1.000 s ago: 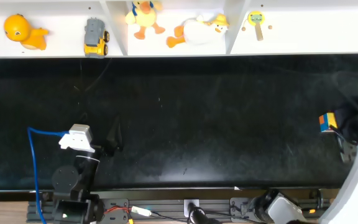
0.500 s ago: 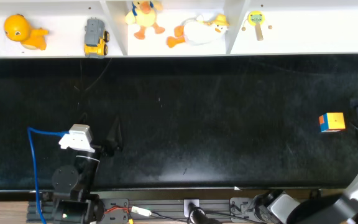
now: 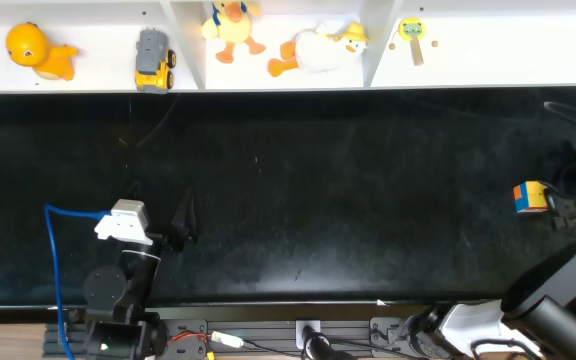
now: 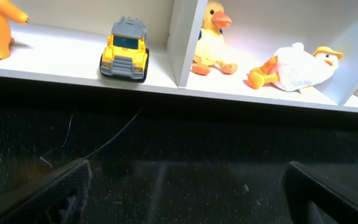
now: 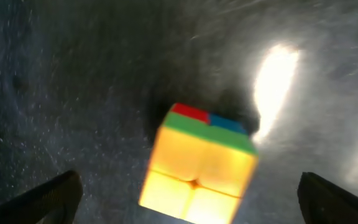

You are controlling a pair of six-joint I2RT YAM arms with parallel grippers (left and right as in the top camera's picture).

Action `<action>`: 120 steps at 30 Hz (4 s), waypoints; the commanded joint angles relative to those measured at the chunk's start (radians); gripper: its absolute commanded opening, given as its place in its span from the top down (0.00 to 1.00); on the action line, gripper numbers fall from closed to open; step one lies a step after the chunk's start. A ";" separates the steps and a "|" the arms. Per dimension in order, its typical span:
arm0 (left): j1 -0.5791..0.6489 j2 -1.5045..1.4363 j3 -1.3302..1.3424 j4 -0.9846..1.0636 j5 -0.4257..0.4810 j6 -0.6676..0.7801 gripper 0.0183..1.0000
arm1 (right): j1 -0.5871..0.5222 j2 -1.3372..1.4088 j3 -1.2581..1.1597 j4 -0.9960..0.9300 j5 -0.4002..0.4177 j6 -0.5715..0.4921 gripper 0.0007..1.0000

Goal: Store Toys

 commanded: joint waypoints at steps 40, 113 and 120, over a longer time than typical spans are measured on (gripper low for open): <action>-0.009 -0.012 -0.007 0.005 0.013 -0.018 0.00 | 0.030 0.073 -0.103 0.127 0.114 0.059 0.43; -0.009 -0.012 -0.007 0.005 0.013 -0.018 0.00 | 0.150 0.182 -0.150 1.295 -0.554 -0.812 0.95; -0.009 -0.012 -0.007 0.005 0.014 -0.018 0.00 | 0.153 0.250 -0.149 1.481 -0.550 -0.812 0.96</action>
